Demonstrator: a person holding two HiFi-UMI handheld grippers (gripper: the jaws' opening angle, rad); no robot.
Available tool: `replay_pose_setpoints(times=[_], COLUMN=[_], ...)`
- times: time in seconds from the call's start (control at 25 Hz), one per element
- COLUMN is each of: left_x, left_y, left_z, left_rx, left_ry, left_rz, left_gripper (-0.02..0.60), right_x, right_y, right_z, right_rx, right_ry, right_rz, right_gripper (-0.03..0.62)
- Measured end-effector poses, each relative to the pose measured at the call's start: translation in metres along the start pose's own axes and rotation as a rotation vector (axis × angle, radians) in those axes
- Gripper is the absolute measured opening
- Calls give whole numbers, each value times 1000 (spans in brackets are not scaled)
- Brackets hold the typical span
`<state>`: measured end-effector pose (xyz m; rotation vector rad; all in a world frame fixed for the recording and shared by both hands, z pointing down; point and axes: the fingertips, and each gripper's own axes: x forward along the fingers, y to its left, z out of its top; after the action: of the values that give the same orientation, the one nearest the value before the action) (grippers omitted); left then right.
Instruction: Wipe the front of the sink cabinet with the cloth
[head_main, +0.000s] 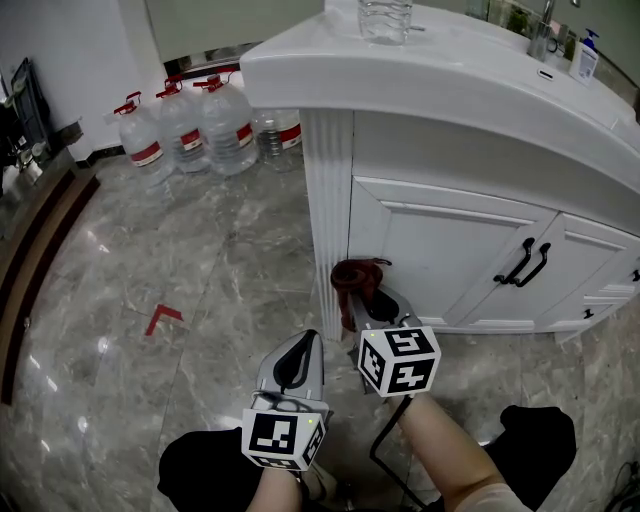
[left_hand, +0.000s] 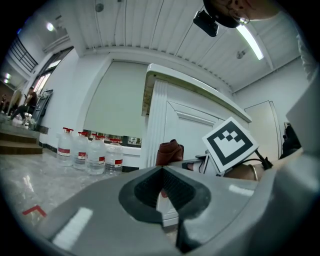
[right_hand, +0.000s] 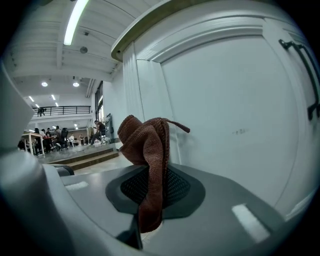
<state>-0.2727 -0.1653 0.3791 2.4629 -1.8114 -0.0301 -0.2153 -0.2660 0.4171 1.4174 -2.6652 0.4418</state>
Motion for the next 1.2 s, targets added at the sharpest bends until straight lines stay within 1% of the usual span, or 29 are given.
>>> replay_pose_setpoints(times=[0.24,0.48,0.64,0.88,1.0,1.2], left_x=[7,18,31,47,52,57], left_y=[-12,-25,-43,-81,-90,-104], left_z=[-6,-13,-14,-16,-16,-16], left_rx=[-7,-14,-19,0,-1,-16], left_ry=[8,26,23,28,25,18], left_rz=[-34,-51,-82,-151,-153,-157], left_gripper=[0,0,0,0,0,0], right_x=[-11,-27,-42,-71,-86,-109], right_y=[-24,-56,-77,-119,-143,-175], right_z=[-1,1,2,1,1,1], right_rx=[-7,36,40,56,53,67], right_ry=[2,1,-3,-2,-10,-14], right_rz=[-29,-88,-122,-200,-257,-324], right_gripper=[87,81,81,81,81,81])
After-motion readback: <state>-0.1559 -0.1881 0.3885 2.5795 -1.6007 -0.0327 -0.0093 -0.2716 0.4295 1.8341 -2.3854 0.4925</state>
